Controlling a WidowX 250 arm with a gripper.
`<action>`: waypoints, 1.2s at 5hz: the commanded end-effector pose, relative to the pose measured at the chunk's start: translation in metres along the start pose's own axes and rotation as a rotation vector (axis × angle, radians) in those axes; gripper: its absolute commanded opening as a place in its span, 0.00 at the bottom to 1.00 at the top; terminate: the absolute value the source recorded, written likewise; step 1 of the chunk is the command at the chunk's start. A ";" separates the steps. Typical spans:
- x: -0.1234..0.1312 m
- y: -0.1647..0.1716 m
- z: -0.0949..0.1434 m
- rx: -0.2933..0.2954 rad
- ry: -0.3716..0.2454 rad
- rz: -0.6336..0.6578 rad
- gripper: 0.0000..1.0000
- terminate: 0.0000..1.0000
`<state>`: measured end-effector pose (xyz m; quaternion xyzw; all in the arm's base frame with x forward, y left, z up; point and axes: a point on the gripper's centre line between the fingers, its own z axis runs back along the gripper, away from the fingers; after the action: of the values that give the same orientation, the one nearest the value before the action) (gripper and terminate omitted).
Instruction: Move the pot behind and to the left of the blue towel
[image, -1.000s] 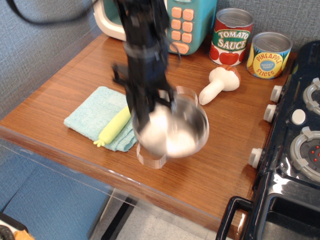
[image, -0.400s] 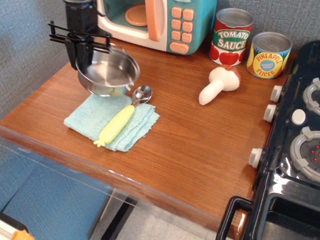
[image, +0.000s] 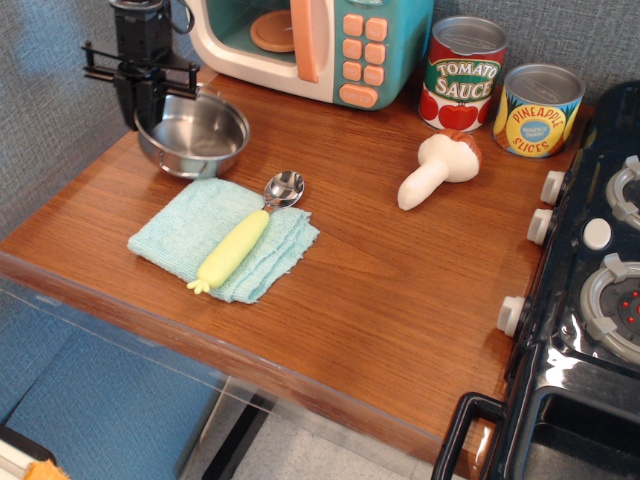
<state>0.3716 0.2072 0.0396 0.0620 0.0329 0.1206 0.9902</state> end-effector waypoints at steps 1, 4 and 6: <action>0.017 0.000 0.016 0.037 -0.103 -0.014 0.00 0.00; 0.018 -0.006 0.036 0.085 -0.139 -0.065 1.00 0.00; 0.011 -0.023 0.073 0.065 -0.222 -0.178 1.00 0.00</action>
<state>0.3958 0.1746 0.0759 0.0872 -0.0333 0.0217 0.9954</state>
